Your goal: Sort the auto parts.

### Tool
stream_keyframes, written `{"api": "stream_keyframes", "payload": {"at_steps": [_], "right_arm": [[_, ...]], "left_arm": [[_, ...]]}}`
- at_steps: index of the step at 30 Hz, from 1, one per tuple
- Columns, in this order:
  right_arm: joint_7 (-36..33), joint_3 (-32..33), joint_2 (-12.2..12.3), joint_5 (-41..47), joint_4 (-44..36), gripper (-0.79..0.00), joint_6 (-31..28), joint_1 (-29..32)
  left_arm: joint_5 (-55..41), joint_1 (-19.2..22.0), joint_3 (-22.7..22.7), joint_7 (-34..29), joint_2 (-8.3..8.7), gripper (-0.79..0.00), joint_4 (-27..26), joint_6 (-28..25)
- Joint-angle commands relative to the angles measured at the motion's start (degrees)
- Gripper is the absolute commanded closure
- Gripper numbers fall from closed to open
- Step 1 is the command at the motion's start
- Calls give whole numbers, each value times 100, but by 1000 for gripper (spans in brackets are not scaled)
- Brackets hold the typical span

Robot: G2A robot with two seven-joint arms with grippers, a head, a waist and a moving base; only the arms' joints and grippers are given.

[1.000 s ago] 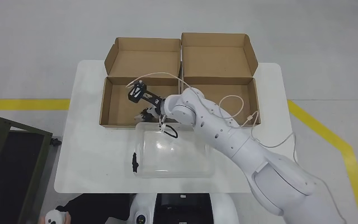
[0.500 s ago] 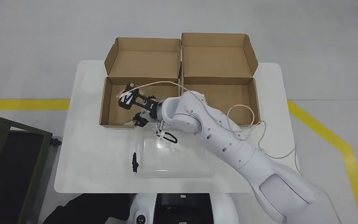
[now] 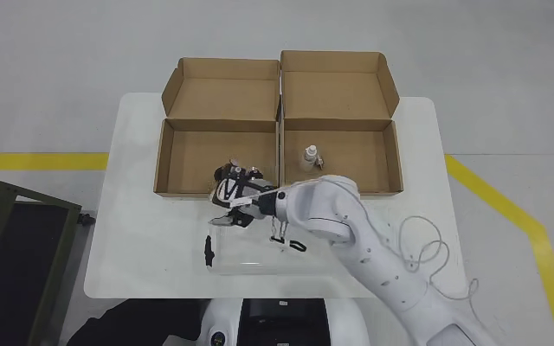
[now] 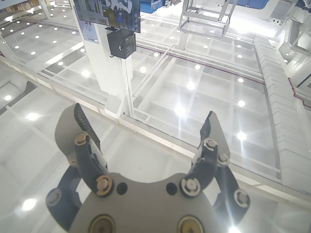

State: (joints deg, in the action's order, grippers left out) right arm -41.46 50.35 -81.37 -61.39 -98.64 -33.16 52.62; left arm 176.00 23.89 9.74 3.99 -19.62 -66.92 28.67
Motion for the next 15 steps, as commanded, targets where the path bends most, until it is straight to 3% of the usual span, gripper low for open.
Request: {"api": "stream_keyframes", "payload": {"at_steps": [1,15], "right_arm": [[37,205,73,-83,-201,-785,-136,212],[764,2073,566,-428,-1282,-785,-1064,1785]], "left_arm": [[0,0,0,0,0,-785,0,0],[0,0,0,0,0,-785,0,0]]}}
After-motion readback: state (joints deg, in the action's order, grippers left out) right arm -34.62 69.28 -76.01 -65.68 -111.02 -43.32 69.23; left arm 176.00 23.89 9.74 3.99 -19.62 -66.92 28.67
